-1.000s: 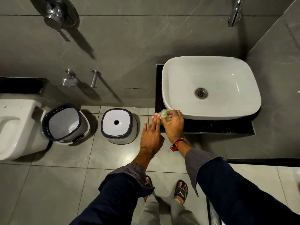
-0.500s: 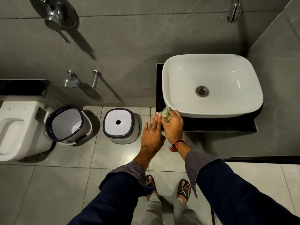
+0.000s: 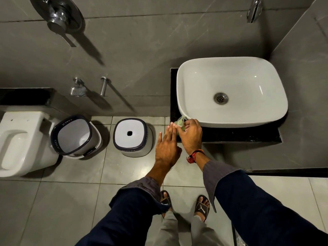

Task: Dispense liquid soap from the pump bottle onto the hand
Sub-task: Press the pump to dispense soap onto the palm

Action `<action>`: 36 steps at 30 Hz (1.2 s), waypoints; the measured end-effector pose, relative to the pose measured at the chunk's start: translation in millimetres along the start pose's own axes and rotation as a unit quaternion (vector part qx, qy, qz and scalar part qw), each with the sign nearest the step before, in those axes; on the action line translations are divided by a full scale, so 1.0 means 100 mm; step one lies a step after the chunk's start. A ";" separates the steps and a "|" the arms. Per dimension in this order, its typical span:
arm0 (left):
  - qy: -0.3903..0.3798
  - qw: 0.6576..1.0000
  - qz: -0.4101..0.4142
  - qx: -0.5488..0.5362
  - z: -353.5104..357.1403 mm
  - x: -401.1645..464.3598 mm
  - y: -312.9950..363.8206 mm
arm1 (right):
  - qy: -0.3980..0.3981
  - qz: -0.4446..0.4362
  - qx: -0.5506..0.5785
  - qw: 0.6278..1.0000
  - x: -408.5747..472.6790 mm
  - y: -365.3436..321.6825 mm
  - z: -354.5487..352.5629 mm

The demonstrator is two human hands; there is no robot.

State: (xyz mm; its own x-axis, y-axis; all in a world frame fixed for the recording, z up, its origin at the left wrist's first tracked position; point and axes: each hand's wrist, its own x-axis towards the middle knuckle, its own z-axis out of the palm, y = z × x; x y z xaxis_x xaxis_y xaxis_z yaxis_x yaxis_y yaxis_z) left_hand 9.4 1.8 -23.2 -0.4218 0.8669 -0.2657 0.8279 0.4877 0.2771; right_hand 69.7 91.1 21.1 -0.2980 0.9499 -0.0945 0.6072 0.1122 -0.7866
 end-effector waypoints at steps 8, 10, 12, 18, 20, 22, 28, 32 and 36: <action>0.006 1.000 -0.001 -0.006 0.00 0.01 0.02 | -0.019 -0.040 0.002 0.999 -0.05 0.04 0.01; 0.006 1.000 -0.002 -0.005 0.01 0.00 0.03 | -0.004 -0.019 0.004 1.000 -0.02 0.03 0.02; 0.007 1.000 -0.004 -0.008 0.00 -0.01 0.03 | -0.003 -0.009 0.005 1.000 0.00 0.04 0.02; -0.004 1.000 0.007 0.017 0.00 -0.01 0.02 | -0.053 -0.057 0.001 0.997 -0.06 0.12 -0.03; -0.005 1.000 0.009 0.016 -0.01 0.00 0.02 | -0.062 -0.076 -0.001 0.995 -0.07 0.12 -0.02; -0.002 1.000 0.009 0.010 -0.01 0.00 0.03 | -0.045 -0.071 0.005 0.996 -0.05 0.11 0.00; 0.002 1.000 0.002 0.011 0.04 -0.01 -0.01 | -0.022 -0.030 0.001 0.999 0.02 0.09 0.02; 0.001 1.000 0.007 0.020 0.05 0.00 -0.02 | -0.054 -0.060 -0.011 0.997 0.00 0.13 -0.01; 0.005 1.000 0.009 0.020 0.05 0.02 -0.01 | -0.057 -0.083 -0.018 0.995 0.00 0.19 -0.03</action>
State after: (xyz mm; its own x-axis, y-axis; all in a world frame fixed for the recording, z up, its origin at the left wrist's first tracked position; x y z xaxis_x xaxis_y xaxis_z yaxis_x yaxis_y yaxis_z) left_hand 9.1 2.5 -28.6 -0.4112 0.8762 -0.2515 0.8493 0.4684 0.2435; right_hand 83.5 94.6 7.8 -0.4775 0.8779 -0.0351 0.5681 0.2780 -0.7746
